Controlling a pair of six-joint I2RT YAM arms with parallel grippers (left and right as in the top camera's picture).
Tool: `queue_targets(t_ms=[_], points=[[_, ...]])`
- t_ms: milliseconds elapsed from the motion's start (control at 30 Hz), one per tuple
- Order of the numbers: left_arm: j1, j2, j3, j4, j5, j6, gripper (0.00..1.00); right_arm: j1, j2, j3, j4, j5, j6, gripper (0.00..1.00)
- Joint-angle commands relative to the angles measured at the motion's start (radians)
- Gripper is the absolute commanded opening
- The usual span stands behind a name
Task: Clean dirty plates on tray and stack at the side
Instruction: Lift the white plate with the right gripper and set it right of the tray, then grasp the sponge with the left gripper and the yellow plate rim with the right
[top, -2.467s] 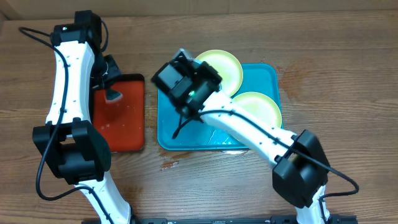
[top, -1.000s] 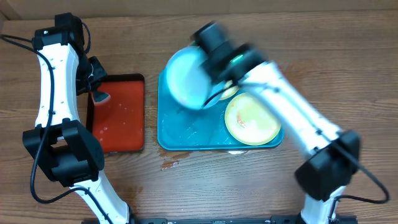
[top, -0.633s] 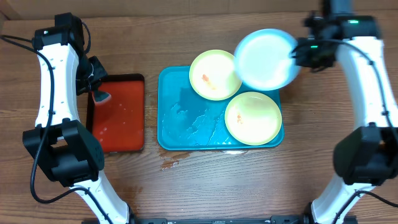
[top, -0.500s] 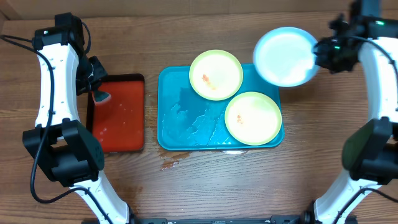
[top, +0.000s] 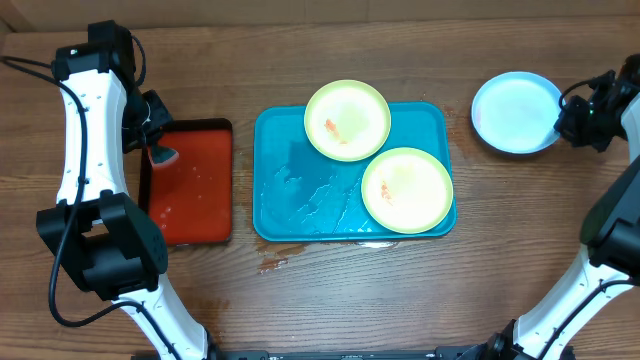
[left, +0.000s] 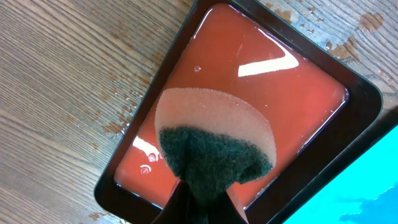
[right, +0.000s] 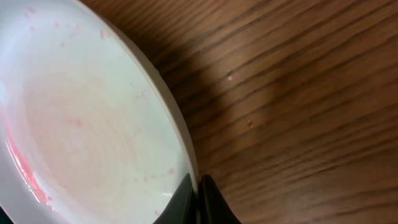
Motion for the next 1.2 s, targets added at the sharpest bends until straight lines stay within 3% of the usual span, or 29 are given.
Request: queue_targets(t_ms=[0,67,133,233,500,667,867,1033,1167], points=[[-0.002,-0.031,0.016,0.001,0.005,0.021,0.04,0.002,0.038,-0.029,0.019,-0.006,-0.003,0.04],[-0.002,-0.031,0.016,0.001,0.005,0.021,0.04,0.002,0.053,-0.029,0.014,-0.006,-0.003,0.07],[-0.002,-0.031,0.016,0.001,0.005,0.023,0.04,0.003,0.058,-0.028,0.013,-0.006,-0.003,0.25],[-0.002,-0.031,0.016,0.001,0.005,0.029,0.04,0.003,0.050,0.000,-0.018,-0.007,-0.002,0.36],[-0.002,-0.031,0.016,0.008,0.006,0.028,0.04,0.033,-0.009,0.254,-0.238,-0.082,-0.004,0.43],[-0.004,-0.031,0.016,0.008,0.022,0.028,0.04,0.142,-0.018,0.364,-0.302,-0.177,-0.052,0.57],[-0.008,-0.031,0.016,0.017,0.081,0.028,0.04,0.374,-0.012,0.289,-0.189,-0.196,-0.192,0.61],[-0.028,-0.031,0.015,0.016,0.082,0.040,0.04,0.578,-0.011,0.128,0.036,0.042,-0.191,0.71],[-0.043,-0.031,0.016,0.009,0.082,0.047,0.04,0.663,-0.011,0.034,0.153,0.074,-0.190,0.74]])
